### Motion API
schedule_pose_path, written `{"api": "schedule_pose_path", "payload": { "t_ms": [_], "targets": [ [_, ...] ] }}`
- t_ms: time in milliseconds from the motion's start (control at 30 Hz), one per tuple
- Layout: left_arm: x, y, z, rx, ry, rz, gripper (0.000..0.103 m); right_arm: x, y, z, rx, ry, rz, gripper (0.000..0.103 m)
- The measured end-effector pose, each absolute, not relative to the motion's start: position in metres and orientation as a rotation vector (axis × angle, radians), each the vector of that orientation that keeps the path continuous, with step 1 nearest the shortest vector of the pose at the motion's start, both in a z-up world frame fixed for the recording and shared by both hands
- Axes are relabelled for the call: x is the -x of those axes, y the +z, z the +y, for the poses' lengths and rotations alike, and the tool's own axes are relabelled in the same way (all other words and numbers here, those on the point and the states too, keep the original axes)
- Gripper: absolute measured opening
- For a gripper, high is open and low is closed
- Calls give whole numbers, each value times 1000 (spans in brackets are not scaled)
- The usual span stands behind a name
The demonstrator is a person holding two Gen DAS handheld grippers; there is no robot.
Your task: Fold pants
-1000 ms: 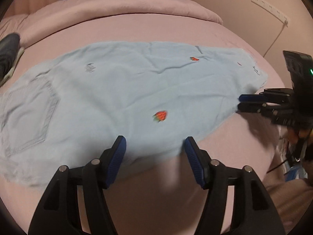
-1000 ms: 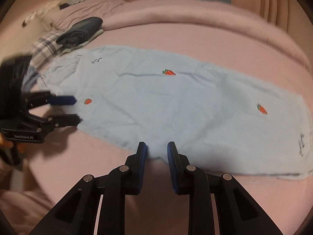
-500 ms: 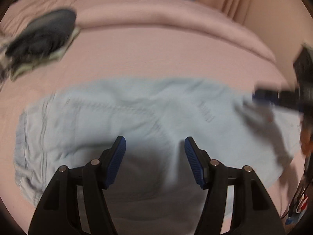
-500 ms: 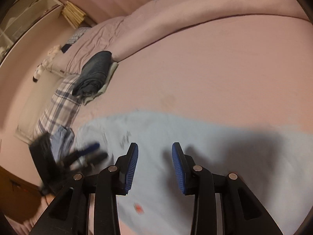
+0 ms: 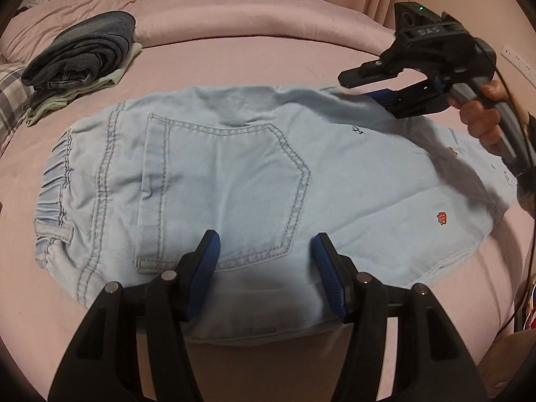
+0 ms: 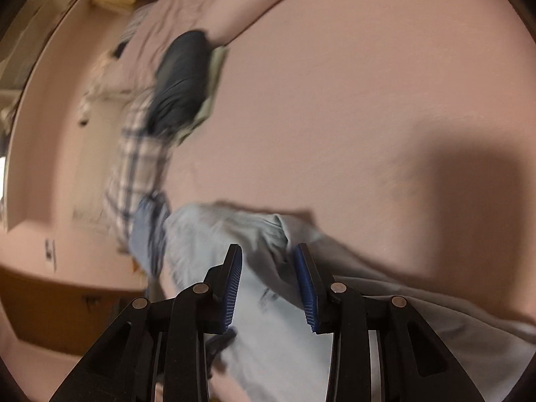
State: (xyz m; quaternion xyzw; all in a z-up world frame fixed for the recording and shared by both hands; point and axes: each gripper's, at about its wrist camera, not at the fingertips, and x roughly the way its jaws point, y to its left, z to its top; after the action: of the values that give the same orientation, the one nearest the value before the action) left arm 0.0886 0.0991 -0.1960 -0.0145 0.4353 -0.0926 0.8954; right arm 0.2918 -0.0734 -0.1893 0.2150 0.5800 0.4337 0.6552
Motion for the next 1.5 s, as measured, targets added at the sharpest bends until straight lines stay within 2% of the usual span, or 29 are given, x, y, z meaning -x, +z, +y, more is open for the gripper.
{"api": "schedule_pose_path", "payload": {
  "t_ms": [333,367,400,467,600,700,733,867,933,1000,1067,1200,1267,1333,1433,1467,1500],
  "targets": [
    [-87,-196,102,28,-198,888,59,-288,-193,-46,-419,959,1434,36],
    [-86,-196,102,26,-199,886,59,-283,-189,-47,-392,979,1439,33],
    [-85,-195,101,25,-199,885,59,-282,-186,-49,-359,989,1442,26],
    [-85,-195,101,24,-197,884,59,-280,-184,-52,-263,940,1445,24],
    [-84,-195,100,22,-194,880,59,-282,-199,-62,-333,941,1520,26],
    [-85,-195,101,21,-194,885,59,-286,-200,-54,-352,923,1471,24],
    [-85,-194,101,22,-196,886,59,-287,-197,-51,-349,909,1436,13],
    [-85,-194,102,8,-205,880,59,-303,-179,-58,-421,873,1300,9],
    [-85,-195,101,7,-207,880,59,-316,-185,-59,-387,797,1298,2],
    [-85,-195,101,8,-205,878,59,-321,-192,-57,-265,691,1298,2],
    [-84,-195,100,6,-202,874,59,-322,-190,-61,-300,698,1275,2],
    [-85,-195,99,6,-200,878,59,-289,-145,-68,-269,753,1090,2],
    [-84,-195,99,5,-199,877,59,-268,-135,-65,-251,823,1066,2],
    [-85,-194,100,6,-197,881,59,-249,-143,-54,-187,862,1114,2],
    [-83,-193,100,-13,-190,899,59,-250,-191,-29,23,699,1202,0],
    [-80,-191,100,-22,-185,899,59,-254,-199,-29,21,679,1177,0],
    [-76,-190,100,-27,-179,904,59,-258,-199,-38,-99,674,1145,0]
  ]
}}
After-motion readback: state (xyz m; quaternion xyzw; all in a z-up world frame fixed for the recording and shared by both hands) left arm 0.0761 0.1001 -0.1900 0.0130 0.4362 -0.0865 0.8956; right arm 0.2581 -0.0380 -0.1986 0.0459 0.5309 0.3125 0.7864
